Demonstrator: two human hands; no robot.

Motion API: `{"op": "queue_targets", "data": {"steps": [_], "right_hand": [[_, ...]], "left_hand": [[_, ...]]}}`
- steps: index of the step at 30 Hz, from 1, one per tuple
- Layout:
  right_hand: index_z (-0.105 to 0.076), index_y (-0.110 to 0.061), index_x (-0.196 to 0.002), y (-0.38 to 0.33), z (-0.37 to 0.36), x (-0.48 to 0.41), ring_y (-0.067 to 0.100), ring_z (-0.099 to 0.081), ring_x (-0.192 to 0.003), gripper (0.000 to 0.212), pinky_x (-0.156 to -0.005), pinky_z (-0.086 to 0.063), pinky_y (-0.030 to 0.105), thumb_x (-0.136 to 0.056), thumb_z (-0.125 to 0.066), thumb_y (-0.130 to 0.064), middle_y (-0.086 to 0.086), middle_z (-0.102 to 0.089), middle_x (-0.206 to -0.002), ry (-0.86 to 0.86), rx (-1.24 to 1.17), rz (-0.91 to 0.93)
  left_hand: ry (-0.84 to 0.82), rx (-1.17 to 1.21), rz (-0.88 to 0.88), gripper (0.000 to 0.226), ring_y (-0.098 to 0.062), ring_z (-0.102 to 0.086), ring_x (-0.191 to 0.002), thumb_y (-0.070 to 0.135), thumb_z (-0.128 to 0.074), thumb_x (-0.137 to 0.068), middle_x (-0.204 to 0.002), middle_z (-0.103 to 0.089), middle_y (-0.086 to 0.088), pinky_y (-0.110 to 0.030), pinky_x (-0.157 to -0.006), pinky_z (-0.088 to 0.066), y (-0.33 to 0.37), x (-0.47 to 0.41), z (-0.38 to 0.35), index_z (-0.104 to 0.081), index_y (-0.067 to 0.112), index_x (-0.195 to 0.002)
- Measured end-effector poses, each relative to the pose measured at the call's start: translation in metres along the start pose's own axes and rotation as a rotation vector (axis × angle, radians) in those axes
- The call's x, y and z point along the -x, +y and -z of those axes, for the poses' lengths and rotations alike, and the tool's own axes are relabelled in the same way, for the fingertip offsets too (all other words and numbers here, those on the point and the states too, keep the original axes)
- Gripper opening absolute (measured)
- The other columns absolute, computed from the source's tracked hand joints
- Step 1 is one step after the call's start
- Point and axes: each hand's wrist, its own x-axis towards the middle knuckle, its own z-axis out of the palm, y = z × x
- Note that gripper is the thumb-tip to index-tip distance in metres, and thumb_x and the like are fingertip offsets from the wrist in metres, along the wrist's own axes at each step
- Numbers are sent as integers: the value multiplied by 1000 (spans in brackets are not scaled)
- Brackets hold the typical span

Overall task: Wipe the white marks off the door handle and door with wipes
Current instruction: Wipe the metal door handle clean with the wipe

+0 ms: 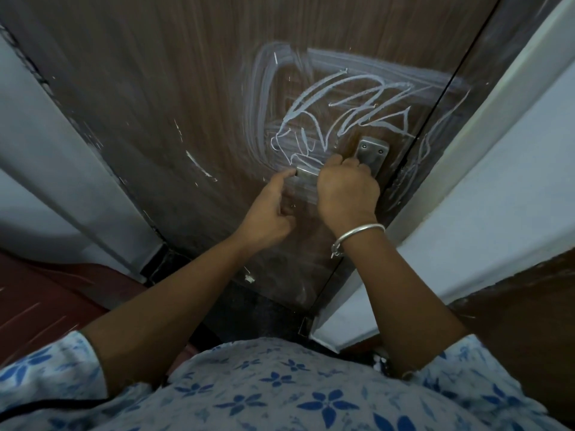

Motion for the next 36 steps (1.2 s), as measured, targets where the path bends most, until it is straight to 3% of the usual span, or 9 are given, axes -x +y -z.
{"op": "queue_targets", "data": {"steps": [5, 8, 12, 14, 17, 21, 25, 30, 36], "right_hand": [[-60, -2, -99, -8, 9, -11, 33, -63, -90, 20, -68, -50, 37, -82, -50, -7, 18, -65, -97, -2, 18, 10], [-56, -2, -107, -19, 8, -23, 37, -61, -98, 23, -69, -49, 39, -85, -51, -7, 17, -65, -105, -107, -171, 93], [-57, -5, -102, -24, 8, -28, 35, -63, -96, 18, -65, -44, 36, -85, -54, -9, 14, -66, -102, -99, -214, 133], [-57, -6, -103, -22, 6, -26, 34, -62, -97, 18, -63, -40, 35, -87, -52, -8, 15, -65, -102, -77, -201, 153], [-55, -5, -110, -19, 4, -24, 35, -59, -101, 24, -70, -48, 38, -87, -51, -7, 16, -63, -107, -55, -177, 185], [-52, -6, -116, -14, 1, -25, 36, -54, -107, 28, -80, -48, 41, -88, -49, -9, 16, -60, -115, -75, -180, 212], [-54, -5, -113, 2, 2, -23, 35, -55, -101, 30, -88, -43, 38, -84, -50, -11, 18, -61, -110, -85, -156, 233], [-57, -9, -115, 31, 12, -2, 38, -47, -104, 33, -79, -47, 41, -83, -53, -12, 15, -65, -95, -37, -123, 151], [-60, -12, -79, 25, 25, -2, 35, -55, -94, 9, -94, -38, 40, -82, -52, -10, 16, -67, -86, -129, -124, 164]], "left_hand": [[1, 58, 13, 73, -14, -51, -76, -22, -48, -74, -99, -50, 0, -13, -63, -45, -4, -2, 1, -38, 23, -132], [-15, 82, 25, 64, -23, -51, -80, -23, -47, -73, -105, -54, -20, -23, -68, -44, -6, -2, 1, -43, 9, -129], [-16, 115, -10, 50, -14, -54, -74, -1, -56, -67, -92, -59, -2, -19, -63, -44, 2, 1, 1, -51, 13, -115], [-13, 122, -23, 52, -13, -55, -75, 8, -55, -64, -95, -60, -5, -22, -65, -44, 6, 2, 1, -52, 12, -116], [33, 66, -7, 52, -27, -59, -89, -10, -54, -71, -110, -59, -24, -35, -76, -48, 3, -1, 4, -52, 2, -122], [117, 18, -6, 55, -34, -59, -107, -20, -46, -74, -116, -60, -22, -47, -93, -50, 0, -6, 5, -55, 2, -124], [134, 24, -3, 55, -30, -61, -106, -17, -48, -76, -116, -63, -17, -44, -93, -51, 0, -7, 6, -55, 8, -124], [175, 33, -5, 55, -12, -60, -88, -14, -49, -78, -100, -62, -3, -13, -71, -49, -3, -9, 4, -57, 23, -117], [191, 27, -30, 49, -9, -62, -96, -12, -51, -81, -113, -64, -7, -14, -77, -50, -7, -13, 5, -58, 16, -121]]}}
